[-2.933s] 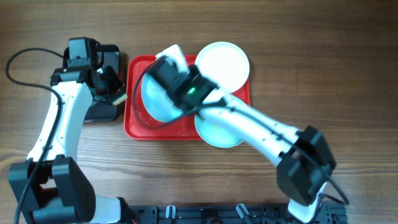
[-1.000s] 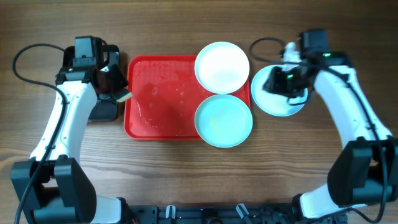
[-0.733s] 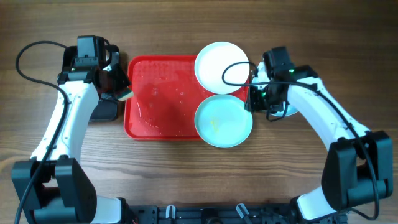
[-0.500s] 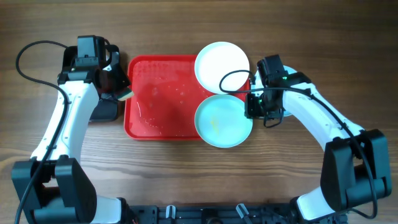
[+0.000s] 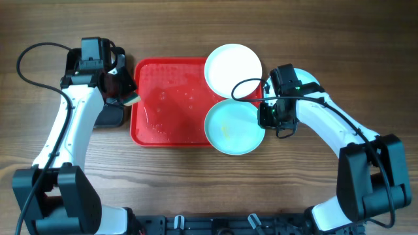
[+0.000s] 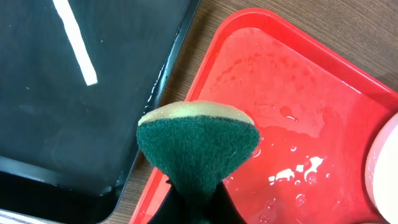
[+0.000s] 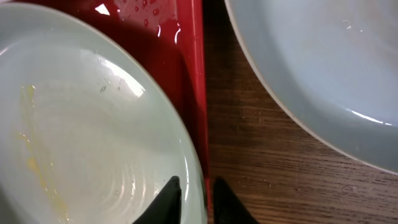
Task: Clean dirty plates on tray and stack at the side
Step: 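Grasp the bottom-right light-blue plate rim with the right gripper and drag it left, then bring the sponge with the left gripper onto the second light-blue plate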
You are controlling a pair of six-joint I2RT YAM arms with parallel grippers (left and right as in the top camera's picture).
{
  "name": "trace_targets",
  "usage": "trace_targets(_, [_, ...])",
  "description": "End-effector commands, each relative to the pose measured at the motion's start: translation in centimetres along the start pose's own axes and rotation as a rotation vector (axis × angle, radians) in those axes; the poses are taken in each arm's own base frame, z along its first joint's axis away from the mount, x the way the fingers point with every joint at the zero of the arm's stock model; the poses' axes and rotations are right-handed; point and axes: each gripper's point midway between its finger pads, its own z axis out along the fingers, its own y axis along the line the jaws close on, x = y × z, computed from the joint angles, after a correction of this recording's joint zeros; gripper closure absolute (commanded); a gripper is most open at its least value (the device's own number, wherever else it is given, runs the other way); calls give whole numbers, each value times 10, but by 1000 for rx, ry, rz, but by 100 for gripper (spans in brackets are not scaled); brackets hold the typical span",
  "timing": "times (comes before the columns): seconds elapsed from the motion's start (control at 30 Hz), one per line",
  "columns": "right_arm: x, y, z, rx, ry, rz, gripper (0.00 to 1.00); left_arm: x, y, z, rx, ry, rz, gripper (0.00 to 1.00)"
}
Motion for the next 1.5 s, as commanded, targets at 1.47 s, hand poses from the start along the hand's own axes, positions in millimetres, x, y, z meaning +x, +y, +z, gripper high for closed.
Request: trace_targets(1.47, [-33,160,41,-200,-144,-36,74,3,-9,2,38,17,28,96])
